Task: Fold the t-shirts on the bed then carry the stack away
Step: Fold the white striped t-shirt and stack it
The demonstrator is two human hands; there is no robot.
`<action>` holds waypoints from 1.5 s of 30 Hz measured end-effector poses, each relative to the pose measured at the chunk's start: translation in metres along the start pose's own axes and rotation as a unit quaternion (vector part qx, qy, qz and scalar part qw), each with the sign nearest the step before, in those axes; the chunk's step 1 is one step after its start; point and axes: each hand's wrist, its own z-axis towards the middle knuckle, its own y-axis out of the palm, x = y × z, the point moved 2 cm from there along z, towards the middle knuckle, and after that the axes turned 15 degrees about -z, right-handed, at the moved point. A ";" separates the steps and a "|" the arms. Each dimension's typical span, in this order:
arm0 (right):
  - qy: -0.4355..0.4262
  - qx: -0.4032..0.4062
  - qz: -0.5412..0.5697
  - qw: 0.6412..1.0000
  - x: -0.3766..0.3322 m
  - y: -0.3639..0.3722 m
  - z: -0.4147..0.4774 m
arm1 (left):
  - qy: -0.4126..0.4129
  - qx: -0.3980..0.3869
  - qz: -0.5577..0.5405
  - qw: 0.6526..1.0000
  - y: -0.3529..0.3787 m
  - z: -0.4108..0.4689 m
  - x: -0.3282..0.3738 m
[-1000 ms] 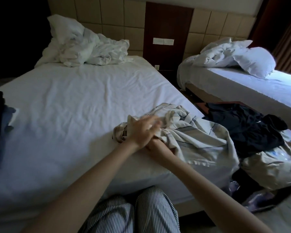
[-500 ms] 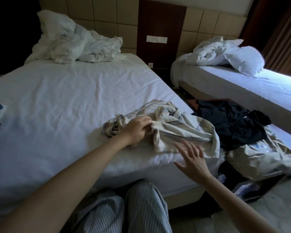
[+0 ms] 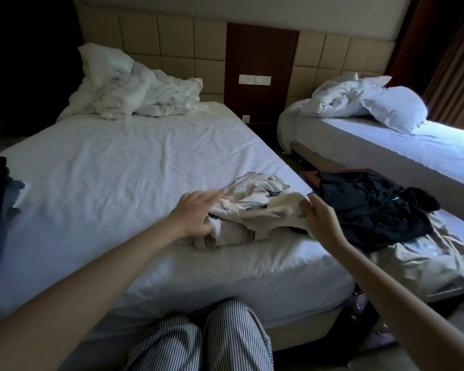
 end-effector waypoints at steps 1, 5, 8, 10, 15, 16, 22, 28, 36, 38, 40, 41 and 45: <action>-0.003 0.002 0.011 1.000 -0.012 -0.004 0.008 | 0.003 -0.043 0.015 0.999 0.007 0.000 0.010; -0.061 0.003 -0.001 0.998 -0.045 -0.024 0.032 | -0.058 -0.004 0.037 0.998 0.006 0.018 0.013; -0.088 -0.026 -0.014 0.996 -0.062 -0.041 0.045 | -0.096 -0.028 -0.034 0.994 -0.008 0.031 0.009; -0.099 -0.057 -0.011 0.993 -0.075 -0.052 0.051 | -0.128 -0.061 -0.117 0.983 -0.014 0.040 0.009; -0.216 -0.156 -0.086 0.960 -0.100 -0.086 0.059 | -0.190 -0.200 -0.188 0.943 -0.021 0.053 0.007; -0.231 -0.184 -0.129 0.947 -0.099 -0.092 0.062 | -0.167 -0.185 -0.189 0.950 -0.025 0.054 0.009; -0.118 -0.097 -0.279 0.948 -0.075 -0.120 0.104 | -0.061 0.133 -0.460 0.876 -0.132 0.051 0.012; 0.020 -0.044 0.034 0.998 -0.100 -0.121 0.140 | 0.021 0.198 -0.306 0.931 -0.242 0.038 0.015; -0.185 -0.114 -0.075 0.973 -0.216 -0.147 0.139 | -0.086 0.212 0.184 0.956 -0.330 0.007 0.024; -0.201 -0.073 -0.454 0.865 -0.229 -0.143 0.150 | -0.121 0.278 0.019 0.953 -0.354 0.007 0.008; -0.190 0.000 -0.532 0.825 -0.242 -0.142 0.164 | -0.124 0.319 -0.137 0.930 -0.367 0.005 0.001; -0.178 0.037 -0.491 0.852 -0.245 -0.144 0.172 | -0.109 0.336 -0.211 0.912 -0.369 0.002 0.004; -0.165 0.007 -0.078 0.983 -0.254 -0.152 0.204 | -0.045 0.319 -0.352 0.879 -0.377 -0.011 0.022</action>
